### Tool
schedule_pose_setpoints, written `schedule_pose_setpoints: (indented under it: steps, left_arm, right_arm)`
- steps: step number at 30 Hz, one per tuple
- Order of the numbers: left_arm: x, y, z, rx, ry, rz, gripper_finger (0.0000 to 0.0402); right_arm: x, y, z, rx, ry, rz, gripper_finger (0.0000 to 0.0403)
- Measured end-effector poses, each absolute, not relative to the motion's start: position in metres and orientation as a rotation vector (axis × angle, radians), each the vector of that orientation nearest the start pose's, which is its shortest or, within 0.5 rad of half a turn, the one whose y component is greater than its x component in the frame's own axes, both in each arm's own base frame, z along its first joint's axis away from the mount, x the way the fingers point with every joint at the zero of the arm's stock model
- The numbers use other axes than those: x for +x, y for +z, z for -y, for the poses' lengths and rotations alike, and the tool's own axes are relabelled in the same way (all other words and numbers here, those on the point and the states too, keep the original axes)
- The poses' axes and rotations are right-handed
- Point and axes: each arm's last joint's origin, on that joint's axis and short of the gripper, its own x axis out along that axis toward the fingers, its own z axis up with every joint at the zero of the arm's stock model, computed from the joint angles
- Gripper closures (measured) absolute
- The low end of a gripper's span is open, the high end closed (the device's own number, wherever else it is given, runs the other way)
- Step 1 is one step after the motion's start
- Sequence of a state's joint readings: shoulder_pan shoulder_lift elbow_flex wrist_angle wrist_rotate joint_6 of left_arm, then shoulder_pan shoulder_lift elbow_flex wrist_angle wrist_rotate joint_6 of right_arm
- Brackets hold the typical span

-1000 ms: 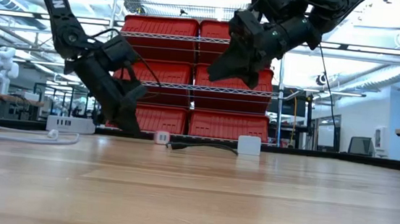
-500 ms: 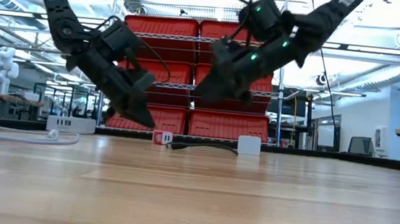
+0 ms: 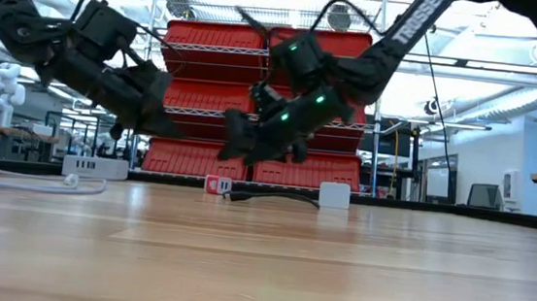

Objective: Insert USB
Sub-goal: Insert the red charger adapter into the right outlet extension

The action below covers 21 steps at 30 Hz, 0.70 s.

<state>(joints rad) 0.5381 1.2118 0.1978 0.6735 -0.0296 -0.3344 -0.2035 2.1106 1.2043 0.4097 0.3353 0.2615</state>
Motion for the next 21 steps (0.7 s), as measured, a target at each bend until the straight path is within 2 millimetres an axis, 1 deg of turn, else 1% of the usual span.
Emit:
schedule_pose_setpoints:
  steps: [5,9,13,21]
  left_arm:
    - [0.165,0.135,-0.099,-0.415,0.617,-0.266,0.0396]
    - [0.162,0.132,-0.098,-0.41,0.617,-0.277,0.0394]
    - [0.161,0.129,-0.097,-0.408,0.617,-0.286,0.0393]
    - [0.159,0.127,-0.096,-0.394,0.616,-0.299,0.0392]
  right_arm:
    - [0.448,0.118,0.102,0.227,-0.567,-0.433,0.011]
    - [0.457,0.11,0.106,0.221,-0.62,-0.472,0.011]
    - [0.458,0.105,0.11,0.196,-0.692,-0.507,0.011]
    - [0.458,0.105,0.113,0.269,-0.713,-0.481,0.011]
